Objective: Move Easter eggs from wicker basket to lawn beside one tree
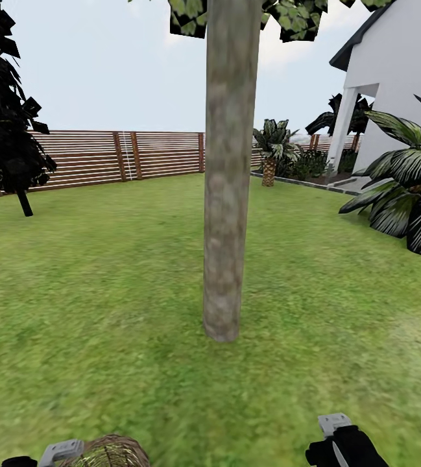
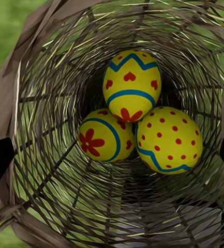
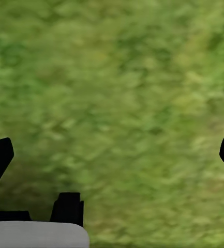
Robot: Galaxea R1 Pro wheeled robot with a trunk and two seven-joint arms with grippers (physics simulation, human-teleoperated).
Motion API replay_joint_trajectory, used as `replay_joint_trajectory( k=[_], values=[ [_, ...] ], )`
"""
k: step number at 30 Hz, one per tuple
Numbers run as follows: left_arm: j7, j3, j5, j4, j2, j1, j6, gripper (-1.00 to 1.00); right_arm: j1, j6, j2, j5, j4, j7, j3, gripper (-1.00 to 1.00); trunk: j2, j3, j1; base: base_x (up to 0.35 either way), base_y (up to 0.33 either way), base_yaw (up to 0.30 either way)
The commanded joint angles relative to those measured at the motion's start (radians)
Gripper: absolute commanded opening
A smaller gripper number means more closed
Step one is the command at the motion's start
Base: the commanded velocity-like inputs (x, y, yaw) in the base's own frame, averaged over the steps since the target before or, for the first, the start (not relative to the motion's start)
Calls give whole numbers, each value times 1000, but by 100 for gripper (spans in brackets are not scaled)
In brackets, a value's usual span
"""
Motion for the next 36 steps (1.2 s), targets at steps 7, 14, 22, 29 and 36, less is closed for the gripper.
replay_joint_trajectory(
  k=[7,14,22,29,36],
  values=[
    [-3,2,6,-1,-1,0,5,100,0,5,-1,6,-1,5,3,100,-1,-1,0,0,-2,0],
    [-4,2,7,-1,0,-1,6,100,0,5,1,8,6,5,2,100,-1,-1,0,2,-225,0],
    [-4,5,8,-8,3,0,6,100,0,5,2,8,8,5,4,100,-1,-1,0,34,-189,0],
    [-4,8,3,-11,12,-1,7,100,0,5,2,8,8,5,4,100,-1,-1,0,1,-8,0],
    [-17,11,9,-8,59,0,10,100,0,3,3,8,11,5,4,100,-1,-1,0,0,0,0]
  ],
)
